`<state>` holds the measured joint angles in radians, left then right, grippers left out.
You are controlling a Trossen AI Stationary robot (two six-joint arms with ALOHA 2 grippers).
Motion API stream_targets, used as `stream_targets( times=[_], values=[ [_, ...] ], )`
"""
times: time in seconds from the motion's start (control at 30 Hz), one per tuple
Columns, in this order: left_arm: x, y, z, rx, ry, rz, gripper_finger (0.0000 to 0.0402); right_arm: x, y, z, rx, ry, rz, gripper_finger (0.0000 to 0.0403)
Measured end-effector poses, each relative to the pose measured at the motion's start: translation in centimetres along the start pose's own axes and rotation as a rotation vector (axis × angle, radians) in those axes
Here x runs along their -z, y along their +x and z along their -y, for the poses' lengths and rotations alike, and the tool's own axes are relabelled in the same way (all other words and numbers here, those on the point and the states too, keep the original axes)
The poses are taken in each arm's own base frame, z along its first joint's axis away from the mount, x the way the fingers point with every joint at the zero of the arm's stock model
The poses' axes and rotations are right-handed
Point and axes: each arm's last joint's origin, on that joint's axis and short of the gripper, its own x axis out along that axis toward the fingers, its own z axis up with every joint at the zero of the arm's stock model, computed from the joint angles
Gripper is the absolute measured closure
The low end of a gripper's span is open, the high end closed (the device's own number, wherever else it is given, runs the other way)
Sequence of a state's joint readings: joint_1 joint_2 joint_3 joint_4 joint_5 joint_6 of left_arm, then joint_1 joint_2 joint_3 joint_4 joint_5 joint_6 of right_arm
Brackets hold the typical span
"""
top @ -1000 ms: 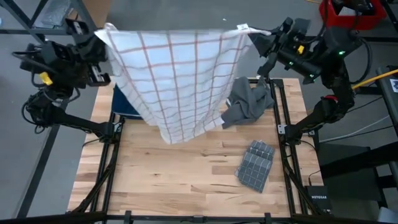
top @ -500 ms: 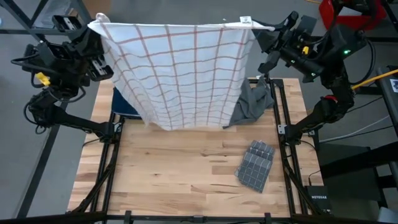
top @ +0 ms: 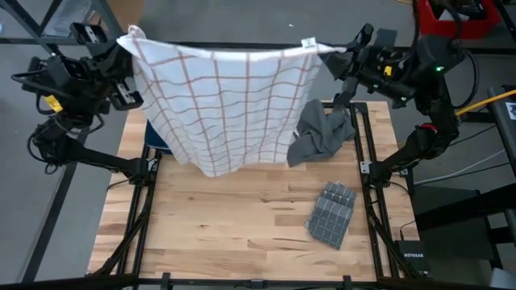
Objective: Fold towel
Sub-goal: Fold the white towel
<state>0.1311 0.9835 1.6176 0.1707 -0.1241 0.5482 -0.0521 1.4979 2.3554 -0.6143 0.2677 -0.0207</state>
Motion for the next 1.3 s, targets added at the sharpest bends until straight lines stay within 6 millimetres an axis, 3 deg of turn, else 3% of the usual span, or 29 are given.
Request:
stream_targets(
  times=[0.47,0.77,1.13,1.3],
  values=[
    [-0.7,-2.9,0.2,0.182,-0.283,-0.167,0.0401,1.7,-0.2,-0.6,-0.198,0.194,-0.191,0.0403],
    [-1.2,-4.3,0.3,0.286,-0.472,-0.224,0.0401,2.2,-0.4,-0.9,-0.268,0.225,-0.259,0.0403],
    [-3.0,-6.5,-1.3,0.367,-0.818,-0.197,0.0401,2.7,-1.3,-4.9,-0.397,0.246,-0.323,0.0403],
    [-2.8,-7.4,-1.2,0.456,-0.987,-0.293,0.0401,3.1,-2.2,-6.6,-0.381,0.213,-0.355,0.0403]
  ],
)
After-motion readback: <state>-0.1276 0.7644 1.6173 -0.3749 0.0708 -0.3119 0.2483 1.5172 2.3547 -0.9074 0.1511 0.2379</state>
